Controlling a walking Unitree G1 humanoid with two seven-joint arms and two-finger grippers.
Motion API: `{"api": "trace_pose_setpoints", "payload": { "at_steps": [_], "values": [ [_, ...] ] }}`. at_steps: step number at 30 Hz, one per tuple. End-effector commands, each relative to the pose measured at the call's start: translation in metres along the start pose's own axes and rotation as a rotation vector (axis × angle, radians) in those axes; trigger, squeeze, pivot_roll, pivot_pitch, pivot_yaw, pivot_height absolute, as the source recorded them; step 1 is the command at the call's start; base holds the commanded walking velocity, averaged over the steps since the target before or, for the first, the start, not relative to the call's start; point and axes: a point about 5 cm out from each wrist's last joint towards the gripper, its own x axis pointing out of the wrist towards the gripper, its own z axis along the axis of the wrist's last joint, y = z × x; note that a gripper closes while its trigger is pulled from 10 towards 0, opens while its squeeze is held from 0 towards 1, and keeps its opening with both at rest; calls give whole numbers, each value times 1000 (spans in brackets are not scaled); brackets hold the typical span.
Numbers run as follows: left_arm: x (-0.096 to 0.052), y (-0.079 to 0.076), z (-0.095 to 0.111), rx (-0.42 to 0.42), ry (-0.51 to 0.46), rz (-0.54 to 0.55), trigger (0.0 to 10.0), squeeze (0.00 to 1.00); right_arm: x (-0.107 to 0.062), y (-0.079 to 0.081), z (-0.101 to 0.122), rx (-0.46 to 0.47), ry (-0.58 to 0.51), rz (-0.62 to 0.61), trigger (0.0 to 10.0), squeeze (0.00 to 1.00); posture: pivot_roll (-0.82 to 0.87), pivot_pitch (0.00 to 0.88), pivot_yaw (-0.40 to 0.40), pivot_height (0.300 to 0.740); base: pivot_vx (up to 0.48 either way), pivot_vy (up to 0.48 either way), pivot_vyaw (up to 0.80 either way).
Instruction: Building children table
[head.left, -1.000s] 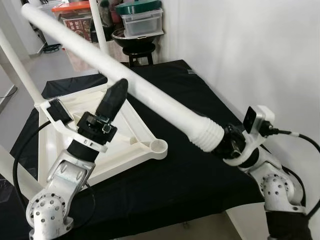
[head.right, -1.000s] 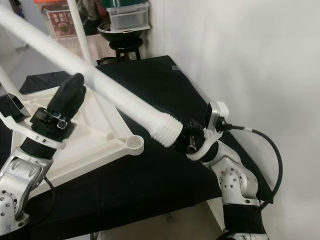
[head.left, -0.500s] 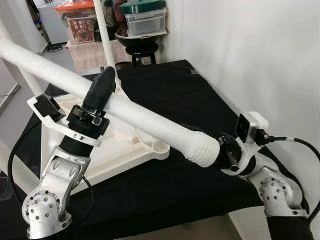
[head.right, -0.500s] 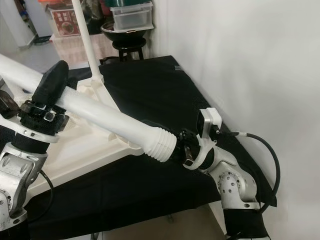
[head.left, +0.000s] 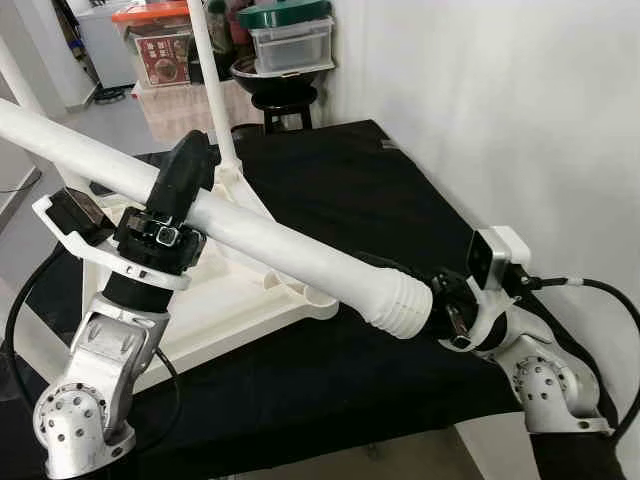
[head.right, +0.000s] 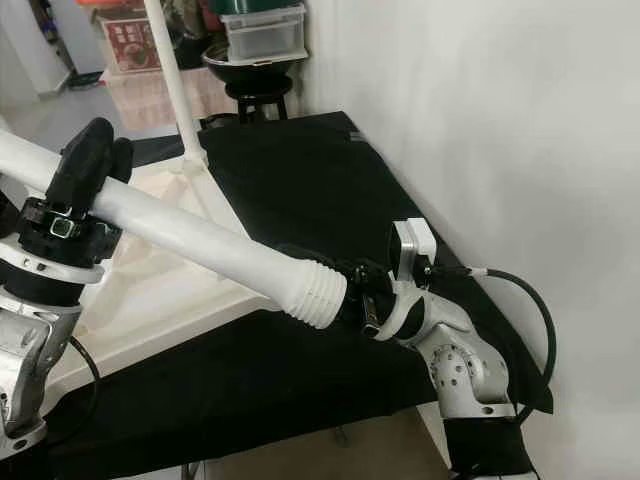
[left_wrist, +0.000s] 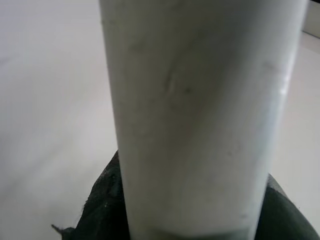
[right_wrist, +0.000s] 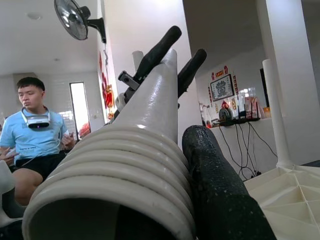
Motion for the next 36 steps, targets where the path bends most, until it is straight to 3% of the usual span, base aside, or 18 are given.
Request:
{"api": "trace_pose_setpoints", "payload": {
  "at_steps": [1,3,4,16,21,22,26,29,33,35,36],
  "values": [
    [0,-4,14,11,-68,-22,0,0,-5,-6,-3,1,17,-75,10000,24,-70,3,36,740,0,0,0],
    [1,-5,16,10,-74,-24,0,0,-5,-7,-3,7,16,-80,10000,24,-70,3,36,740,0,0,0],
    [2,-7,20,16,-91,-33,0,0,-6,-10,-3,17,23,-112,10000,1000,-73,2,33,740,0,0,0],
    [24,-36,70,101,-260,-173,0,0,-18,-16,-8,10,75,-184,10000,1000,-78,3,36,740,0,0,0],
    [38,-48,86,215,-289,-203,0,0,-30,-17,-14,-53,226,-215,10000,1000,-82,5,39,740,0,0,0],
    [40,-49,85,261,-269,-199,0,0,-32,-15,-14,-74,284,-196,10000,1000,-82,4,39,740,0,0,0],
    [42,-49,84,291,-254,-196,0,0,-33,-14,-14,-88,322,-184,10000,1000,-82,4,39,740,0,0,0],
    [48,-39,65,476,-109,-136,0,0,-44,-9,-19,-147,545,-131,10000,1000,-85,3,43,740,0,0,0],
    [49,-31,51,554,-21,-101,0,0,-47,-8,-16,-174,613,-113,10000,1000,-86,0,43,740,0,0,0],
    [49,-16,34,609,72,-50,0,0,-49,-7,-14,-209,678,-85,10000,1000,-87,0,44,740,0,0,0],
    [49,-16,34,609,72,-50,0,0,-49,-7,-14,-209,678,-85,10000,1000,-87,0,44,740,0,0,0]
  ]
}}
